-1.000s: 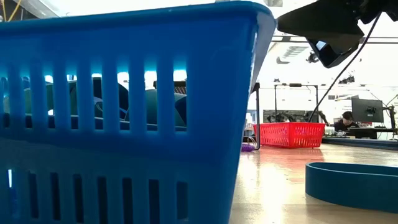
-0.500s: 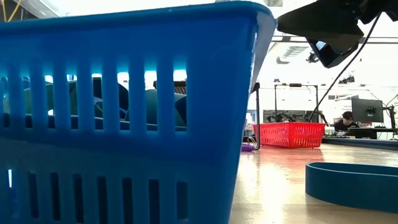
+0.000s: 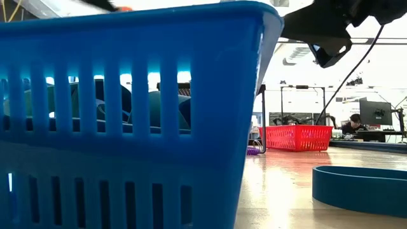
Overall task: Pick & Place Office Desk Supplies
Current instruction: Put the orange spring keychain into the red bin
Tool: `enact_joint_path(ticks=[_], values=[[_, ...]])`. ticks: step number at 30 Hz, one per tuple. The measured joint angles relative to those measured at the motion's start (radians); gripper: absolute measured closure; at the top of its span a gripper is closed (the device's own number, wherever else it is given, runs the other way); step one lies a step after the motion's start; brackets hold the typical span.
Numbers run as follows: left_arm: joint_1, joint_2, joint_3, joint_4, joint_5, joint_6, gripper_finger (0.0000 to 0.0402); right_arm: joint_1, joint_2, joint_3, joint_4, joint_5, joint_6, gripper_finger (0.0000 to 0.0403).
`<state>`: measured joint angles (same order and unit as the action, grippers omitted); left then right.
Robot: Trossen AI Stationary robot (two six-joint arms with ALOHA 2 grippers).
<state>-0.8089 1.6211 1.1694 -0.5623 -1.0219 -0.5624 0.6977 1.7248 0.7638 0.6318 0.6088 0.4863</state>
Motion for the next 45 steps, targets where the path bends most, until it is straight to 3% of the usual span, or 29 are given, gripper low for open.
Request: enact_joint_path(ticks=[5,16,22,29,34,40,45], values=[[0.07,-0.001,0.003,0.217,-0.025,0.146,0.0396,-0.022,0.0,0.0,0.09,0.048,-0.125,0.0206],[0.192,-0.001,0.003,0.395,0.068,0.153,0.0396,-0.133,0.0,0.0,0.122,0.07,-0.144,0.0206],[0.233,0.005,0.003,0.42,0.088,0.188,0.0396,-0.192,0.0,0.0,0.165,0.027,-0.151,0.0206],[0.245,0.065,0.002,0.575,0.102,0.415,0.0396,-0.262,0.0,0.0,0.169,-0.083,-0.168,0.0209],[0.245,0.077,0.002,0.586,0.088,0.484,0.0396,-0.274,0.0,0.0,0.156,-0.093,-0.223,0.0264],[0.245,0.077,0.002,0.594,0.078,0.552,0.0394,-0.274,0.0,0.0,0.122,-0.093,-0.311,0.0382],[0.245,0.08,0.003,0.593,0.089,0.671,0.0369,-0.274,0.0,0.0,0.105,-0.091,-0.334,0.0385]])
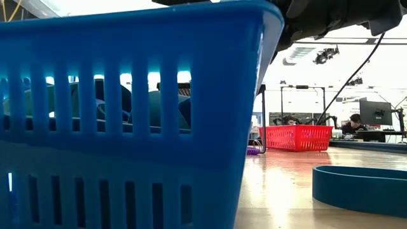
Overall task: Pick & Place Office Desk Supplies
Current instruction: Put the orange spring keychain into the red bin
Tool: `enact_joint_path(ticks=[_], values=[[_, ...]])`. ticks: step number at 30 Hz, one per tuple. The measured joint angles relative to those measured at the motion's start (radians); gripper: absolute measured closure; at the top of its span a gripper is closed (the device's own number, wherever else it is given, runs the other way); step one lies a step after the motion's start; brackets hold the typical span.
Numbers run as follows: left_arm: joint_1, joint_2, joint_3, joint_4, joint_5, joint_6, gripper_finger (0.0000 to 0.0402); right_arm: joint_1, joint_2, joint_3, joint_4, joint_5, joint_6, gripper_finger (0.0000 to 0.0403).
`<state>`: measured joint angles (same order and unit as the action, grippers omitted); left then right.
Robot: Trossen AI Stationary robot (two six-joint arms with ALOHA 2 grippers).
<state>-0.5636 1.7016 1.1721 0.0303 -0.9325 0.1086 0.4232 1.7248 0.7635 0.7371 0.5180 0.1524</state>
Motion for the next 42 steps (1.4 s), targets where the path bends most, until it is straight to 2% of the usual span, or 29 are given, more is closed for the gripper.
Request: enact_joint_path(ticks=[4,8,11,14,17,21,25,28,31,37,42], values=[[0.0,0.0,0.0,0.001,0.08,0.03,0.0329,0.003,0.0,0.0,-0.088,0.003,0.01,0.039],[0.007,0.0,-0.001,-0.008,0.141,0.02,0.0292,0.035,-0.003,0.0,-0.199,0.023,0.099,0.0389],[0.015,0.0,-0.003,-0.01,0.15,-0.005,0.0277,0.08,-0.049,0.0,-0.346,0.124,0.158,0.0388],[0.023,0.0,-0.003,-0.011,0.15,-0.009,0.0274,0.127,-0.146,0.0,-0.573,0.267,0.256,0.0389],[0.03,0.0,-0.003,-0.011,0.156,-0.016,0.0273,0.161,-0.253,0.0,-0.835,0.327,0.432,0.0389],[0.035,0.0,-0.003,-0.011,0.158,-0.09,0.0273,0.167,-0.356,0.0,-1.243,0.382,0.779,0.0389],[0.049,0.0,-0.003,-0.014,0.181,-0.133,0.0273,0.119,-0.393,0.0,-1.603,0.431,1.106,0.0389],[0.063,0.0,-0.003,-0.014,0.228,-0.136,0.0273,0.036,-0.397,0.0,-1.768,0.44,1.243,0.0389],[0.074,0.0,-0.003,-0.023,0.283,-0.143,0.0273,-0.095,-0.396,-0.01,-1.755,0.374,1.191,0.0389],[0.079,0.001,-0.003,-0.068,0.328,-0.191,0.0273,-0.331,-0.396,-0.03,-1.515,0.295,0.852,0.0388],[0.074,0.001,-0.003,-0.101,0.329,-0.239,0.0273,-0.479,-0.39,-0.03,-1.392,0.27,0.688,0.0354]])
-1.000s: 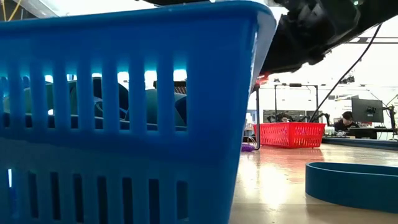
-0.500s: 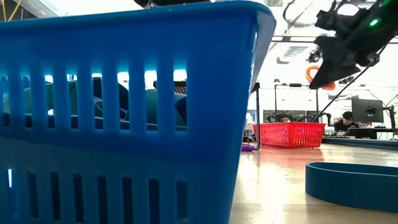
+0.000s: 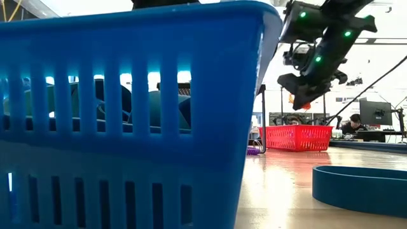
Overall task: Pick & Place Office Desk Supplies
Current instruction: Put the orange spring keychain into the red bin, then put the violet spring keychain into the red bin
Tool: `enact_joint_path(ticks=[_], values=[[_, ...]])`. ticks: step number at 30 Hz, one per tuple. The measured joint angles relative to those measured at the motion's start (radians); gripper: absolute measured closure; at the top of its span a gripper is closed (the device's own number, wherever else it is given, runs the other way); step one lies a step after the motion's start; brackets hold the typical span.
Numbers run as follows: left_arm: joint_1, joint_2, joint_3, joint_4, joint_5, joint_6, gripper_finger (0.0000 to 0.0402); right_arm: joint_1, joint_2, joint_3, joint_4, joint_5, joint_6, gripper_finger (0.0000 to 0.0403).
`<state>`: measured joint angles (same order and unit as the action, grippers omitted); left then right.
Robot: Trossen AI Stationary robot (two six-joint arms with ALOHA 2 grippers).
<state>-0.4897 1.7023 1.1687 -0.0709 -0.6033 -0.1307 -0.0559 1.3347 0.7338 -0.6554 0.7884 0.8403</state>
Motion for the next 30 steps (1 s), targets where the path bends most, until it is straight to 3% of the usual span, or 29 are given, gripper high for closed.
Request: enact_joint_path(ticks=[4,9,14,19,24,27,30], values=[[-0.017,0.0,0.0,-0.049,0.001,-0.029,0.0273,-0.068,0.0,0.0,-0.001,-0.051,-0.007,0.0307],[-0.036,0.0,0.0,-0.091,0.001,-0.059,0.0273,-0.075,0.0,0.0,0.049,-0.035,-0.1,0.0248],[-0.05,0.0,0.0,-0.095,0.001,-0.084,0.0273,-0.005,-0.01,0.0,0.185,0.005,-0.263,0.02],[-0.059,0.0,0.0,-0.127,0.001,-0.083,0.0273,0.12,-0.044,0.0,0.32,-0.031,-0.4,0.0187],[-0.059,0.0,0.0,-0.162,0.0,-0.111,0.0273,0.253,-0.077,0.0,0.315,-0.096,-0.28,0.0191],[-0.059,0.0,0.0,-0.179,0.001,-0.112,0.0273,0.314,-0.08,0.0,0.318,-0.227,-0.098,0.0195],[-0.059,0.0,0.0,-0.184,0.001,-0.112,0.0273,0.356,-0.055,0.0,0.334,-0.322,-0.027,0.0197]])
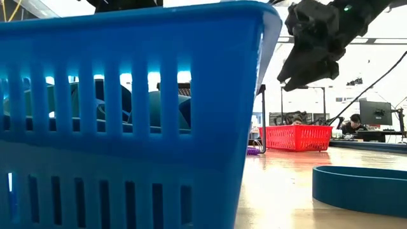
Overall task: Pick & Place Office Desk Supplies
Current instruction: Put the violet spring keychain into the red bin
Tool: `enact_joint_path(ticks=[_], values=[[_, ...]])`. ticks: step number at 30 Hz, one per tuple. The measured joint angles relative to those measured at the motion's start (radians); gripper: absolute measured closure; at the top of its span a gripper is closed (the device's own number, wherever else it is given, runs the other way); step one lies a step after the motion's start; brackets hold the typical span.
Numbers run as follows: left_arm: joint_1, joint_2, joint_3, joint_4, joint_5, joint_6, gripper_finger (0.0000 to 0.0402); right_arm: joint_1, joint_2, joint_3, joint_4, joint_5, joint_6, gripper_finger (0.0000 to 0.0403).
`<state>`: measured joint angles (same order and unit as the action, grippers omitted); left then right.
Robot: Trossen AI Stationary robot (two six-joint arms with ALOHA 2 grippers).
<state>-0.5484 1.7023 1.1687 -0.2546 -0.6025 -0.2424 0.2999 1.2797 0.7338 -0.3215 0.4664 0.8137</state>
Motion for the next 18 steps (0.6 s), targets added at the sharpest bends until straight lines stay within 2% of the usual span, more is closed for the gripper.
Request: enact_joint_path(ticks=[6,13,18], values=[[0.005,0.0,0.0,0.0,0.0,-0.001,0.0273,0.049,0.134,0.0,0.071,0.031,0.062,0.0198],[0.005,0.0,0.0,0.001,0.0,-0.04,0.0273,0.015,0.307,0.0,0.303,0.029,0.024,0.0198],[0.0,0.0,0.0,0.0,0.0,-0.058,0.0273,-0.016,0.375,-0.001,0.323,0.028,0.049,0.0198]])
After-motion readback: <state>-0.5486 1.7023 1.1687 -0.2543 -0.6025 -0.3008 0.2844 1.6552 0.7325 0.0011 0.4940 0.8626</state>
